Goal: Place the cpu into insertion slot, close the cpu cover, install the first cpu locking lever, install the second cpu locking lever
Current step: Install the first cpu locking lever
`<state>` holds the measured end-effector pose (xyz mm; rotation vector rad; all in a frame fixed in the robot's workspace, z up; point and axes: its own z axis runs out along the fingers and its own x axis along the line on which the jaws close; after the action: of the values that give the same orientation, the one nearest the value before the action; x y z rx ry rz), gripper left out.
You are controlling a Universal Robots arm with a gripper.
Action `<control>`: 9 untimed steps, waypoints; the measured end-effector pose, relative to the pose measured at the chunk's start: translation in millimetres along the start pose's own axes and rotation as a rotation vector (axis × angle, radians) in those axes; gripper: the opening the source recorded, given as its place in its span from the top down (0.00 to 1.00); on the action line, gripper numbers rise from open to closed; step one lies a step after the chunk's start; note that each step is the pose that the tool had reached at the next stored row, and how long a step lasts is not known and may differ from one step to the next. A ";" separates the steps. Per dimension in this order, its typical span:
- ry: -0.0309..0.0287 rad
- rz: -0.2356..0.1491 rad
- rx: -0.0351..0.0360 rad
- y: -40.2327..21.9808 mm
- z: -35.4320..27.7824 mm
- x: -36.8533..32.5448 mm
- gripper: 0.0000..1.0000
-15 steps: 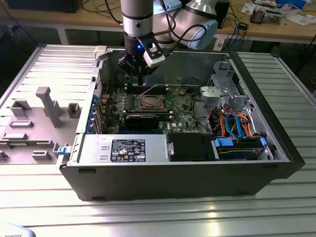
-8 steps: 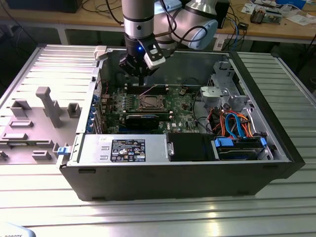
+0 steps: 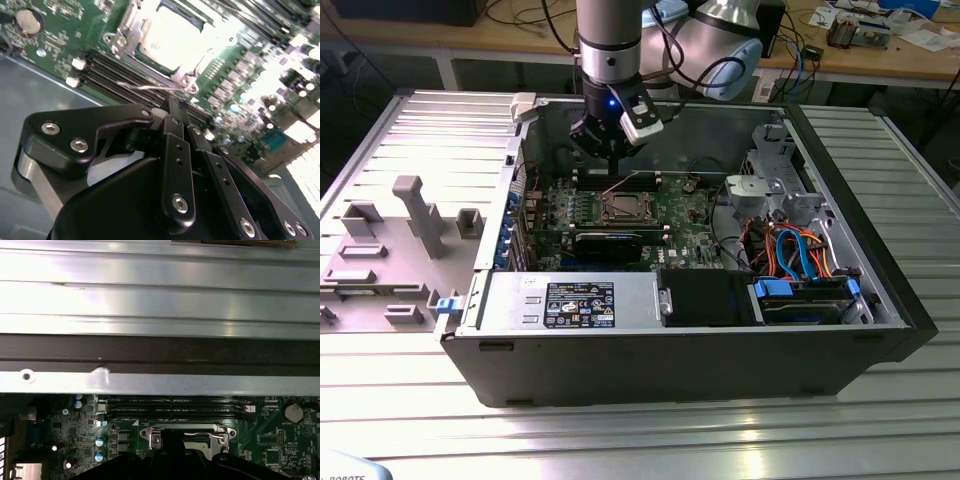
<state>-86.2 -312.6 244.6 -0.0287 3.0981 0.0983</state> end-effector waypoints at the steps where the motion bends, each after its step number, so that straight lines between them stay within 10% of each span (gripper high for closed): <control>1: 0.0002 0.000 0.0000 -0.1 1.9 -1.2 0.89; 9: 0.0001 0.001 -0.0039 0.6 10.5 -7.4 0.89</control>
<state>-78.4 -311.2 234.5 -0.0277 3.0981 0.1044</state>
